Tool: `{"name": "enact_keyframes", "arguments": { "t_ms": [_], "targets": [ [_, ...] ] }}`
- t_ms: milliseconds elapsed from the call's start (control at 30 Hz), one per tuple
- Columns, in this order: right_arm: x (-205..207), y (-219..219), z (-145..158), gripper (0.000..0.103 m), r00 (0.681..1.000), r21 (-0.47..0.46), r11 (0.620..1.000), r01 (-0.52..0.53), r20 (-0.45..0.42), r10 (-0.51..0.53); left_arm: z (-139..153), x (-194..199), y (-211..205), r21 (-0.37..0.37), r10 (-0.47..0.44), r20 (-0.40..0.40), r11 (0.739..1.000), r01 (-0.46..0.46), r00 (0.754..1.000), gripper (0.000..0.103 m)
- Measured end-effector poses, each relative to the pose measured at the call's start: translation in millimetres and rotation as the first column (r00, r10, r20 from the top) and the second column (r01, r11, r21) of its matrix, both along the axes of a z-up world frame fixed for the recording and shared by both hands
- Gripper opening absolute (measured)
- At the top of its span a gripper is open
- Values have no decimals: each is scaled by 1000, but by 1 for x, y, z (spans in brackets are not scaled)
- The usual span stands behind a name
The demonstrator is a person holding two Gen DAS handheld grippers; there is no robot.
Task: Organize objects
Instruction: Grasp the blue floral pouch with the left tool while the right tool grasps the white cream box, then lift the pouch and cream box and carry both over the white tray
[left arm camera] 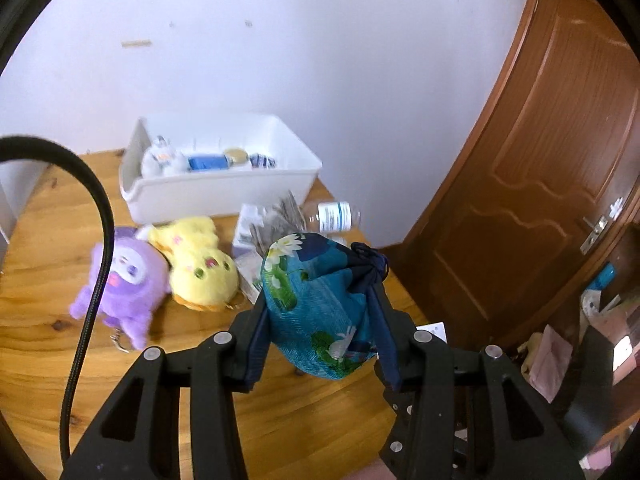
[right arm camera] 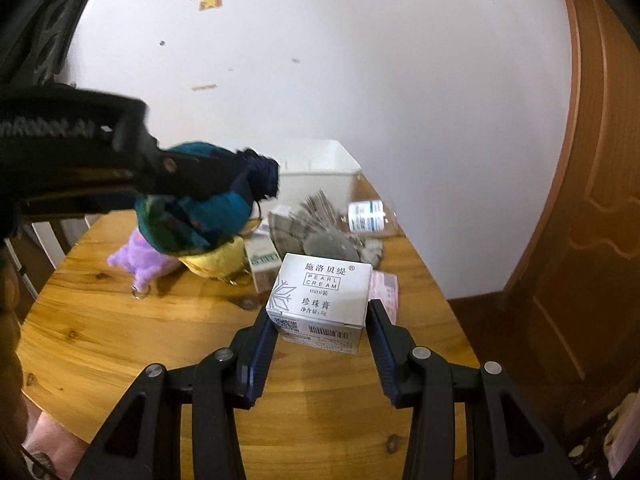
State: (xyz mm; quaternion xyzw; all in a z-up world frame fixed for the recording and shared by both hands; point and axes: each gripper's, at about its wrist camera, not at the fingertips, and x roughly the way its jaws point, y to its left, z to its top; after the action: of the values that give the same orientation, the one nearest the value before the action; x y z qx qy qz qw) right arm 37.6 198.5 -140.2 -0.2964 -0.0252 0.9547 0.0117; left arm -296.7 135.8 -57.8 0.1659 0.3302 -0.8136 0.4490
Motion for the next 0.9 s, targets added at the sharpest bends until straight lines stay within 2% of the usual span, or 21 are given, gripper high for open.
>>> {"name": "enact_keyframes", "arguments": {
  "t_ms": [200, 367, 667, 900],
  "targets": [
    [-2, -4, 31, 45, 999, -36, 998, -49, -15, 49, 40, 37, -3, -55, 36, -46, 998, -38, 998, 49],
    [-18, -6, 74, 45, 994, -47, 995, -92, -68, 89, 70, 55, -19, -101, 57, -37, 993, -61, 998, 49],
    [-66, -2, 146, 45, 979, -47, 989, -142, -157, 133, 112, 67, -61, -164, 118, 27, 980, -112, 993, 49],
    [-114, 0, 185, 45, 971, -20, 988, -154, -186, 148, 138, 56, -104, -203, 197, 139, 965, -167, 971, 49]
  ]
}}
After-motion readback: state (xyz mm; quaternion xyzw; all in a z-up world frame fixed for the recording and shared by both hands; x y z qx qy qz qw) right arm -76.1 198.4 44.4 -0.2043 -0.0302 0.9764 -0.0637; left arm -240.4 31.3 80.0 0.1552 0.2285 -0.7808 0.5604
